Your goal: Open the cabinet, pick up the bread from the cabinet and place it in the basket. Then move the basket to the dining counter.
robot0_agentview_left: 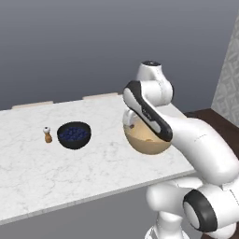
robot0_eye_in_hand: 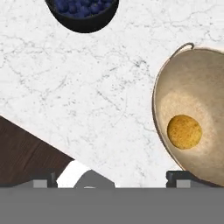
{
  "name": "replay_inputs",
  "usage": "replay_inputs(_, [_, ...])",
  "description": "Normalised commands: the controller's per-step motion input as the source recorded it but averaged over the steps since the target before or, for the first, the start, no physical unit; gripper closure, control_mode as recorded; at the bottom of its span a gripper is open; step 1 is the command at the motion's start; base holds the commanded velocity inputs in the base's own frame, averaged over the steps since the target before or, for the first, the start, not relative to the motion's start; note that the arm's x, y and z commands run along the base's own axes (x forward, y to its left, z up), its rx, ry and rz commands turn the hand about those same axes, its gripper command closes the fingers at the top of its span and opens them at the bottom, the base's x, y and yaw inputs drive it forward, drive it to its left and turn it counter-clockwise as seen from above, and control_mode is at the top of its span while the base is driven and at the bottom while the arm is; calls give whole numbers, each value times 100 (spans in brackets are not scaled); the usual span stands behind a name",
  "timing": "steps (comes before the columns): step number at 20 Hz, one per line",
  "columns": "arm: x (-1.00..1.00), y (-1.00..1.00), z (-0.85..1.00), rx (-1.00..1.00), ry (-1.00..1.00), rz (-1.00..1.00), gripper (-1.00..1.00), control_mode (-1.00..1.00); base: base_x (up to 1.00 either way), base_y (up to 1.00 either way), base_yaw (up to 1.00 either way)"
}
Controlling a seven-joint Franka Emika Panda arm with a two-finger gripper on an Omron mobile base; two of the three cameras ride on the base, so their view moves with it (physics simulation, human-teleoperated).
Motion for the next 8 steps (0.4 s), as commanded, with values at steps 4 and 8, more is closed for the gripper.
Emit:
replay_inputs(4, [-76,78,60,-1,-9,-33,-100,-100,0,0,0])
replay_inputs(8, [-35,71,20,-13,0,-22,-100,-100,0,0,0])
